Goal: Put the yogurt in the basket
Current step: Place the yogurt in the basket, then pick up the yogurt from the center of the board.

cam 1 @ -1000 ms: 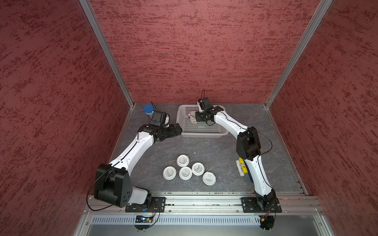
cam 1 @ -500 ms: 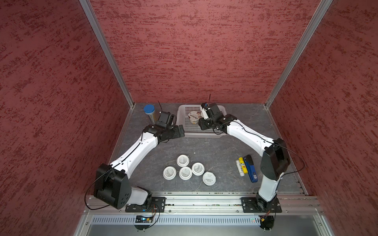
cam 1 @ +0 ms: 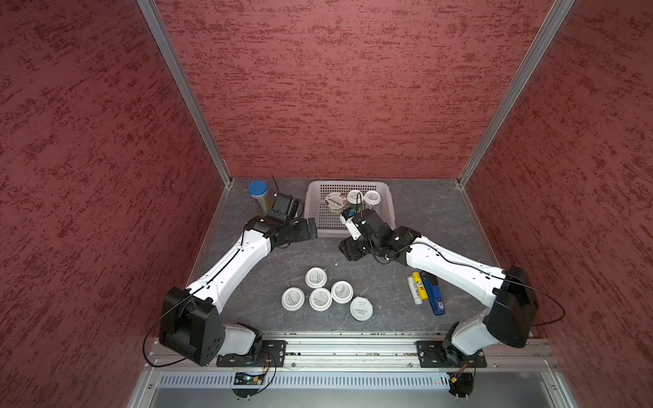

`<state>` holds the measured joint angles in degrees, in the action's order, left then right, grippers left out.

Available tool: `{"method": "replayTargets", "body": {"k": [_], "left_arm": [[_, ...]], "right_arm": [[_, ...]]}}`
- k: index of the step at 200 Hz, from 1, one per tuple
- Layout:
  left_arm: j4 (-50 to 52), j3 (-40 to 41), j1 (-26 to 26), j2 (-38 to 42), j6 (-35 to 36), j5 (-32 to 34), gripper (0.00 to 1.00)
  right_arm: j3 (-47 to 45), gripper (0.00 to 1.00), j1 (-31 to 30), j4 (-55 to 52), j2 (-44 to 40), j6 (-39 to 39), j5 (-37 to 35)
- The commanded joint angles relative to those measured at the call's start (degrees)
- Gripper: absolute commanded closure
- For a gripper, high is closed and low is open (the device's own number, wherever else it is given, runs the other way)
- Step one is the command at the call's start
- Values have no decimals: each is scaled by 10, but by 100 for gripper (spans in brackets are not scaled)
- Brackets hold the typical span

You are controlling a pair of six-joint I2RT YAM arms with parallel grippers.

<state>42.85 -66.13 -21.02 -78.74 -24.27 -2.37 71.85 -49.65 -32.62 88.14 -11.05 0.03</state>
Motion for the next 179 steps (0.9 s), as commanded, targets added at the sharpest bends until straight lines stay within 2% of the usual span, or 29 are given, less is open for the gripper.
{"method": "replayTargets", "body": {"k": [1, 36, 73, 129, 179], "left_arm": [[15, 3, 14, 14, 16, 12, 0], [9, 17, 29, 25, 17, -1, 0], [7, 21, 30, 27, 19, -10, 0], [1, 26, 30, 28, 18, -21, 0], [1, 28, 30, 29, 18, -21, 0]], "right_arm": [[-8, 28, -29, -14, -2, 7, 12], [-15, 16, -71, -40, 16, 9, 24], [-48, 8, -100, -52, 3, 12, 40], [-71, 2, -111, -60, 15, 1, 30], [-66, 2, -117, -61, 32, 4, 26]]}}
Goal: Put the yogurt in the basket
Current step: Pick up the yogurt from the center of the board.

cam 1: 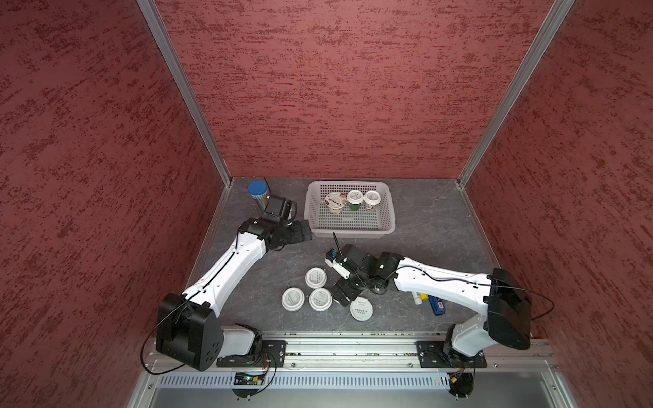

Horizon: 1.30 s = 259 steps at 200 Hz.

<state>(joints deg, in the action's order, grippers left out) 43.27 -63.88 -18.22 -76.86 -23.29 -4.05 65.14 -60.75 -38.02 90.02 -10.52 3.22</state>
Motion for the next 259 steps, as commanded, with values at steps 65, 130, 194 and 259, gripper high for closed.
{"method": "replayTargets", "body": {"k": [65, 130, 194, 259], "left_arm": [[-1, 4, 2, 10, 8, -4, 0], [1, 5, 2, 16, 5, -7, 0], [-5, 9, 2, 13, 3, -11, 0], [-6, 10, 2, 13, 3, -15, 0]], "right_arm": [[-2, 13, -6, -6, 33, -1, -33], [-24, 20, 8, 1, 15, -8, -70], [-13, 12, 10, -4, 13, -15, -66], [-10, 19, 9, -3, 21, -17, -71]]}}
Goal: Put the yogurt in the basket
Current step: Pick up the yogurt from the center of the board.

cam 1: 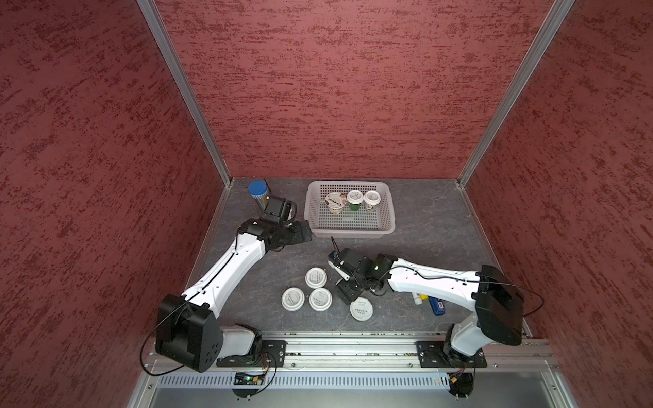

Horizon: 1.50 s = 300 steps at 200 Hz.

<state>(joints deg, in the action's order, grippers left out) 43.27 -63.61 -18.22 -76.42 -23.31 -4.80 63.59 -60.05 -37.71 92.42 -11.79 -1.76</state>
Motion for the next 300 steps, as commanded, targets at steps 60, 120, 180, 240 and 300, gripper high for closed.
{"method": "replayTargets", "body": {"k": [60, 120, 180, 240, 300], "left_arm": [[-6, 5, 2, 7, 3, -10, 0], [1, -3, 4, 8, 5, -9, 0], [6, -5, 16, 15, 4, -27, 0], [3, -1, 32, 18, 0, -48, 0], [6, -4, 42, 19, 1, -59, 0]], "right_arm": [[2, 29, 2, -5, -1, -6, -24], [3, 30, 5, -8, -9, -12, -45], [18, 30, 31, -4, -20, -18, -36], [65, 30, 62, -20, -27, -6, -29], [182, 30, 100, -61, 4, 28, -34]]}}
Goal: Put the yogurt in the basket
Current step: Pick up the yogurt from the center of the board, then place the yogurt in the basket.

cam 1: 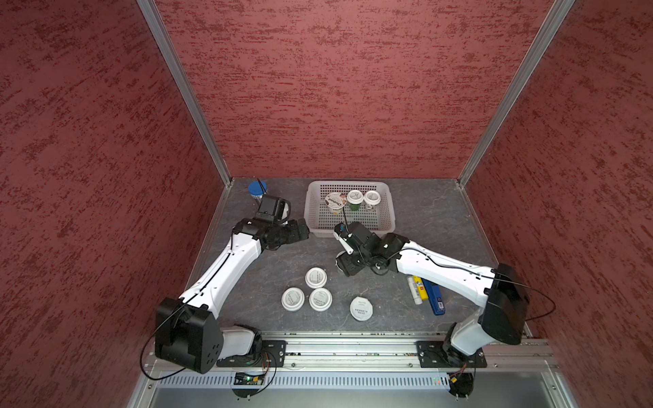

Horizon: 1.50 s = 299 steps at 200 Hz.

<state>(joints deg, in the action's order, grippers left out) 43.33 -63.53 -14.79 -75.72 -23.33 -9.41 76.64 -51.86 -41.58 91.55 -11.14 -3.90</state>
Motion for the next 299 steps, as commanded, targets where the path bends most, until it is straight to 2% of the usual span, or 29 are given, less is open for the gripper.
{"method": "replayTargets", "body": {"k": [1, 58, 136, 151, 177, 245, 299], "left_arm": [[5, -5, 9, 12, 1, -14, 0], [-3, 5, 32, 11, 4, -36, 0], [-9, 15, 55, -5, 1, -69, 0], [-9, 15, 56, -10, 1, -72, 0], [-14, 16, 62, -15, 0, -79, 0], [-21, 13, 65, -27, -4, -94, 0], [-18, 16, 65, -24, -3, -91, 0]], "right_arm": [[54, 30, 19, -23, 14, 22, -13], [252, 30, 63, -61, 132, 57, -30], [610, 30, 122, -129, 403, 77, -15], [653, 29, 131, -152, 436, 76, -16], [638, 29, 143, -156, 435, 76, -13], [498, 29, 188, -130, 365, 76, -49], [441, 29, 235, -110, 343, 72, -72]]}}
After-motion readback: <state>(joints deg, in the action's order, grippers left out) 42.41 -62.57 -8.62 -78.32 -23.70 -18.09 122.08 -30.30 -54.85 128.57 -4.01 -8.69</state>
